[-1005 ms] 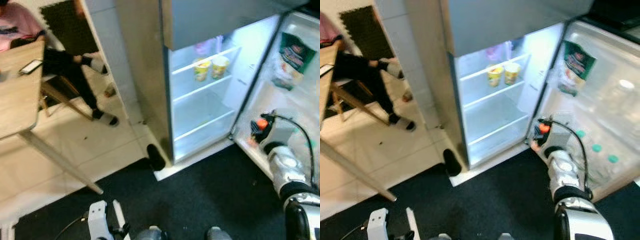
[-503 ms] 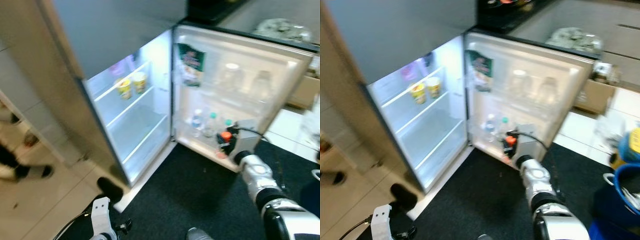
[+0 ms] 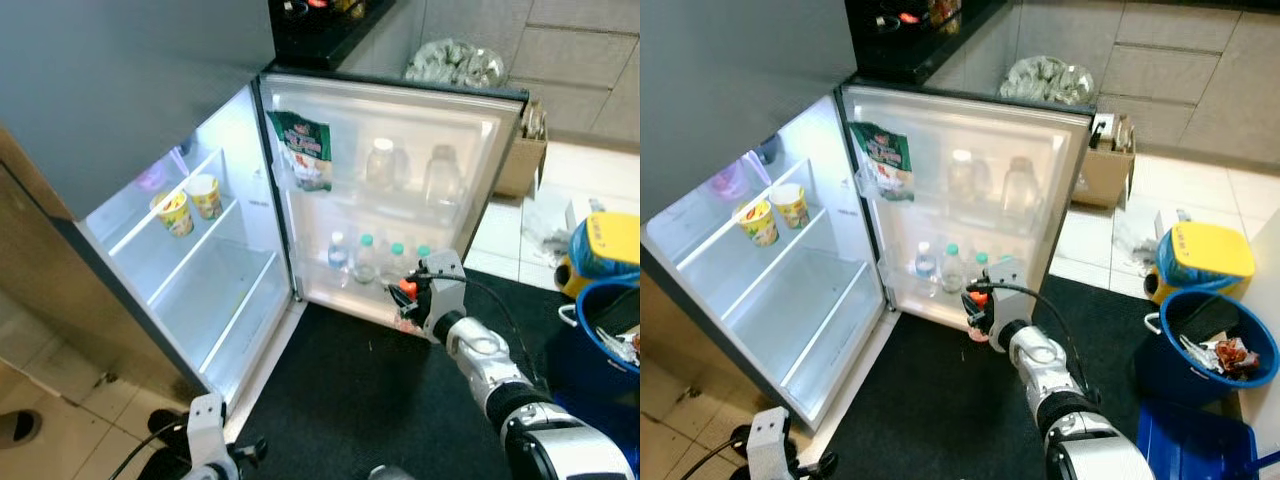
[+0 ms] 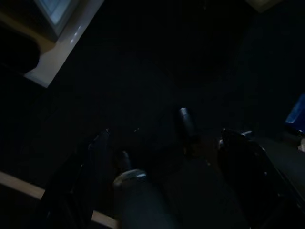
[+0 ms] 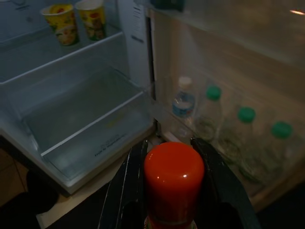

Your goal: Restocking fridge

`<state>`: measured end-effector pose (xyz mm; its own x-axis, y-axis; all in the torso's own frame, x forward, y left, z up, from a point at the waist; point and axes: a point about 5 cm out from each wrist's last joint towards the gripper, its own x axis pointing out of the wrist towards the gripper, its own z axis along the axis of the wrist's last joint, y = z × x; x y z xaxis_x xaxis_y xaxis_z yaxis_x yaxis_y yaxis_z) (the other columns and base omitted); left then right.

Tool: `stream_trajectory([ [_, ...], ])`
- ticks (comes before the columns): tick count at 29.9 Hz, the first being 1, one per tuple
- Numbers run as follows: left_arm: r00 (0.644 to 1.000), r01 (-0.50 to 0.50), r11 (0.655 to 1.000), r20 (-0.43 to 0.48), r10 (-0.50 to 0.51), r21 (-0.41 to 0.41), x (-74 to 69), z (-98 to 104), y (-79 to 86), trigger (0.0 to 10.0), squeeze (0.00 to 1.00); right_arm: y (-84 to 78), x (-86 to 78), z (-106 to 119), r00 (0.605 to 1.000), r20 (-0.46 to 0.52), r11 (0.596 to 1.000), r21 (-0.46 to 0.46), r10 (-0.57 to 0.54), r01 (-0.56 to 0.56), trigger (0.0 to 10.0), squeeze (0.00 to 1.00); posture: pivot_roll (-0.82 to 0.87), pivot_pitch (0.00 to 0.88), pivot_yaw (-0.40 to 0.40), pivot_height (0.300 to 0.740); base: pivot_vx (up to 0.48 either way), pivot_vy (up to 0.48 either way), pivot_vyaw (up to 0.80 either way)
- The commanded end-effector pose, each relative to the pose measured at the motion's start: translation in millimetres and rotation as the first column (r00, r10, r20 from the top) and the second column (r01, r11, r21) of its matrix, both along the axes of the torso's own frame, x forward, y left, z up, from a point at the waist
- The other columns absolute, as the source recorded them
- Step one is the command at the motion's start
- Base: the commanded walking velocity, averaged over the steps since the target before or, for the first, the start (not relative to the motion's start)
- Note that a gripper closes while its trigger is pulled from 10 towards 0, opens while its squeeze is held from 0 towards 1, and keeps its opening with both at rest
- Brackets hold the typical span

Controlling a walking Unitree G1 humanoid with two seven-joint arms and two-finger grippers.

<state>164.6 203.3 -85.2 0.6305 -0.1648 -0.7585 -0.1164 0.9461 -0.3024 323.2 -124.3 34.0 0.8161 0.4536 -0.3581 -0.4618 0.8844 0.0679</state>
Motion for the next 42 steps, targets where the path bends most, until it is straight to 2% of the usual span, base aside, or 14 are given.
stream_trajectory([
  [1, 1.000, 0.005, 1.000, -0.028, -0.004, 0.008, -5.6, -2.7, 0.7, 10.0, 0.00, 8.3, -3.5, -2.1, 0.999, 0.005, 0.999, -0.004, 0.045, -0.045, 10.0, 0.00, -0.03, 0.000, 0.069, 0.740, 0.000, 0.000, -0.77],
  [9, 0.999, 0.014, 1.000, -0.030, -0.014, 0.019, -4.4, -1.7, 3.8, 10.0, 0.00, 38.4, -11.3, -2.7, 0.976, 0.032, 0.976, -0.033, 0.214, -0.213, 10.0, 0.00, -0.03, 0.000, 0.077, 0.740, 0.000, 0.000, -0.77],
  [13, 0.999, 0.019, 1.000, -0.028, -0.019, 0.021, -2.1, -1.0, 3.3, 10.0, 0.00, 48.4, -14.8, -4.3, 0.967, 0.032, 0.967, -0.042, 0.252, -0.251, 10.0, 0.00, -0.04, 0.000, 0.077, 0.740, 0.000, 0.000, -0.76],
  [28, 1.000, 0.017, 1.000, -0.024, -0.017, 0.020, 0.9, -0.1, 1.9, 10.0, 0.00, 53.1, -10.6, 2.8, 0.965, 0.065, 0.967, -0.032, 0.255, -0.254, 10.0, 0.00, -0.03, 0.000, 0.076, 0.740, 0.000, 0.000, -0.77],
  [37, 0.999, 0.013, 1.000, -0.030, -0.013, -0.003, -3.5, -2.0, 0.0, 10.0, 0.00, 46.2, 4.7, 26.6, 0.969, 0.176, 0.979, 0.078, 0.172, -0.188, 10.0, 0.00, -0.03, 0.000, 0.076, 0.740, 0.000, 0.000, -0.08],
  [39, 0.999, 0.013, 1.000, -0.030, -0.013, -0.005, -3.5, -2.0, -0.3, 10.0, 0.00, 44.2, 9.4, 34.0, 0.968, 0.202, 0.979, 0.102, 0.151, -0.175, 10.0, 0.00, -0.03, 0.000, 0.076, 0.740, 0.000, 0.000, 0.00],
  [40, 0.999, 0.014, 1.000, -0.029, -0.014, -0.007, -3.2, -2.0, -1.2, 10.0, 0.00, 40.3, 17.8, 48.2, 0.962, 0.247, 0.976, 0.153, 0.116, -0.157, 10.0, 0.00, -0.03, 0.000, 0.072, 0.740, 0.000, 0.000, 0.00],
  [42, 0.999, 0.015, 1.000, -0.030, -0.016, -0.006, -3.0, -2.1, -1.6, 10.0, 0.00, 39.0, 20.4, 53.1, 0.960, 0.261, 0.974, 0.170, 0.105, -0.153, 10.0, 0.00, -0.03, 0.000, 0.072, 0.740, 0.000, 0.000, 0.00],
])
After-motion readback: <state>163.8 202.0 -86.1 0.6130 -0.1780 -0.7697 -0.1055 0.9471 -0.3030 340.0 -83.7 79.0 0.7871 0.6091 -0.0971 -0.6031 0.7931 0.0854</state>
